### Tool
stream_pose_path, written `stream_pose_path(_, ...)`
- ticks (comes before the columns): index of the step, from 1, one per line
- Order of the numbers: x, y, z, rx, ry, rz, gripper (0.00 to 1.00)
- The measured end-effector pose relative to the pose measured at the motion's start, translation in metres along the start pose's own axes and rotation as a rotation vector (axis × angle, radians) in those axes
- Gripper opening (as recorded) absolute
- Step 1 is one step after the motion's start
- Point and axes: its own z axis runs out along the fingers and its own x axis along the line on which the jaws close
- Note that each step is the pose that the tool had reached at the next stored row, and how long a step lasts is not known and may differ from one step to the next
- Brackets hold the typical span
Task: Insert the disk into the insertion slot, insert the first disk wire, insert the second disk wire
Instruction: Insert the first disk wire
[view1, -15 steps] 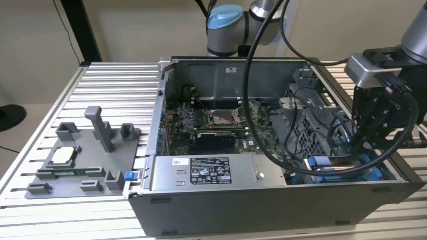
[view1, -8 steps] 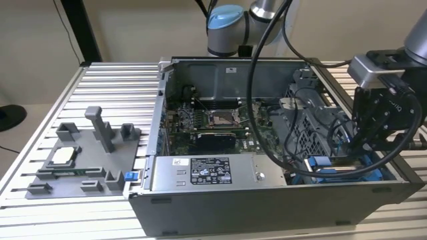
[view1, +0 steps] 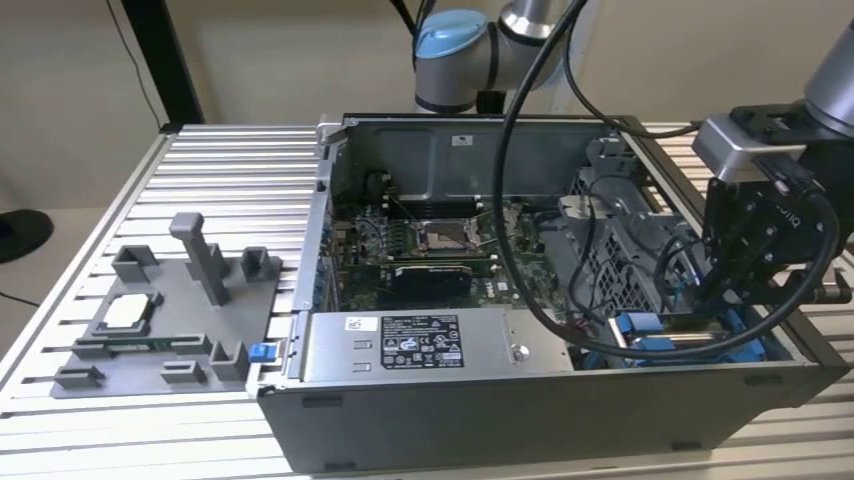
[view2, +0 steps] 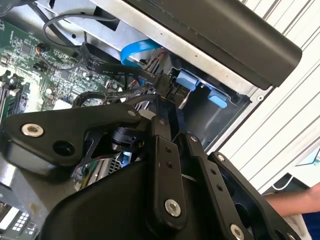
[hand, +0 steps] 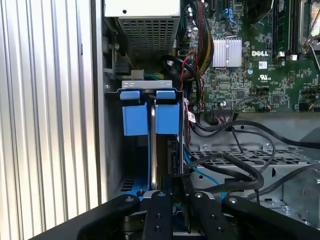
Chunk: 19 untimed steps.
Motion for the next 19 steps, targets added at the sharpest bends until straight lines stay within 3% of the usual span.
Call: stream_pose_path(19,-0.0003,-0.0013,0.0059,0.0000,-0.0001,0.000,0.00)
